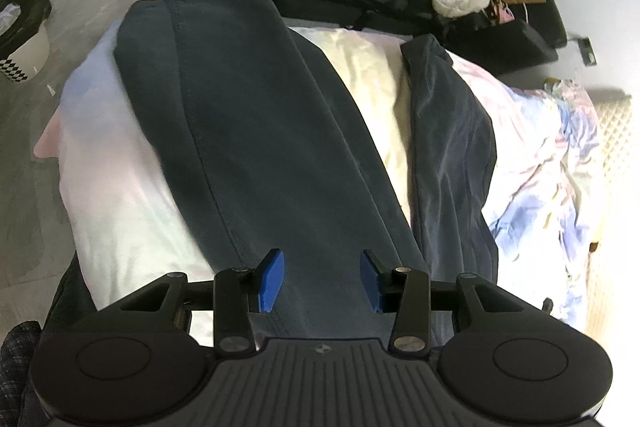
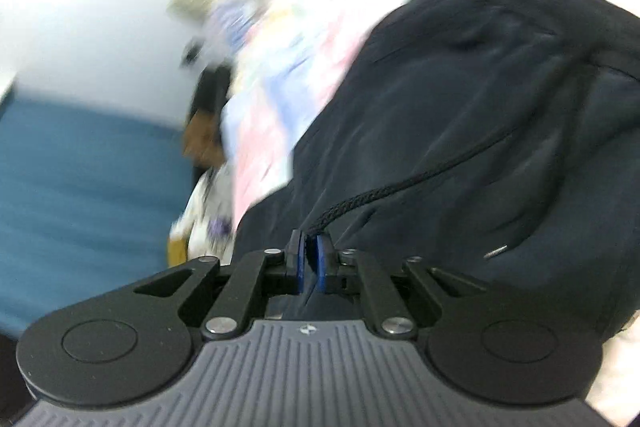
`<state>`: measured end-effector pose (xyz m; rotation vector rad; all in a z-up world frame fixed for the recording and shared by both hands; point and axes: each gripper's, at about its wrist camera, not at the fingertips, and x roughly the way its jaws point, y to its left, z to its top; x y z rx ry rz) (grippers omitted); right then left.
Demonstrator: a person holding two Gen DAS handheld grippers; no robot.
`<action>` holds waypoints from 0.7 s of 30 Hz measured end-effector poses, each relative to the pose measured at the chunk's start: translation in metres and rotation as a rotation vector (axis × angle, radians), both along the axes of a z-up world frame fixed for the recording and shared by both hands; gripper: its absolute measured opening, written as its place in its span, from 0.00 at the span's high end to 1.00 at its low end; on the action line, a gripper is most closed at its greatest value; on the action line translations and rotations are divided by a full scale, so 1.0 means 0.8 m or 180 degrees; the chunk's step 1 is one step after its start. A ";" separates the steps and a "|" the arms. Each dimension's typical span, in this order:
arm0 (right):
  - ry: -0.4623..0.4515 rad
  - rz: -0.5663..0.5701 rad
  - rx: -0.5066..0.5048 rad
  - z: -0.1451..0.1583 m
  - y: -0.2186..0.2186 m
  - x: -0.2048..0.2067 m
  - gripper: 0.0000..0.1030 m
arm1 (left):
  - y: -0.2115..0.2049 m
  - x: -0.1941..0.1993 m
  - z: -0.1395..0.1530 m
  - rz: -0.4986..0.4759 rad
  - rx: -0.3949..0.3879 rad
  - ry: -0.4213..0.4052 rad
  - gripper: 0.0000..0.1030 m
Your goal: Fold clothes
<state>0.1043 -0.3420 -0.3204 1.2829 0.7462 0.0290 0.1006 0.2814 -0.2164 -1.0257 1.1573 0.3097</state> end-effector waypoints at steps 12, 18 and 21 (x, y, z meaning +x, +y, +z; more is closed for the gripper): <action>0.0777 -0.0234 -0.0596 -0.027 -0.072 -0.050 0.37 | -0.019 -0.007 -0.011 -0.0080 0.0030 0.0215 0.56; 0.1131 -0.0648 -0.0674 -0.041 -0.104 -0.130 0.37 | -0.030 -0.005 -0.008 -0.0127 0.0082 0.0243 0.53; 0.1317 -0.0760 -0.0629 -0.063 -0.113 -0.147 0.37 | -0.034 -0.003 -0.006 -0.0121 0.0103 0.0256 0.52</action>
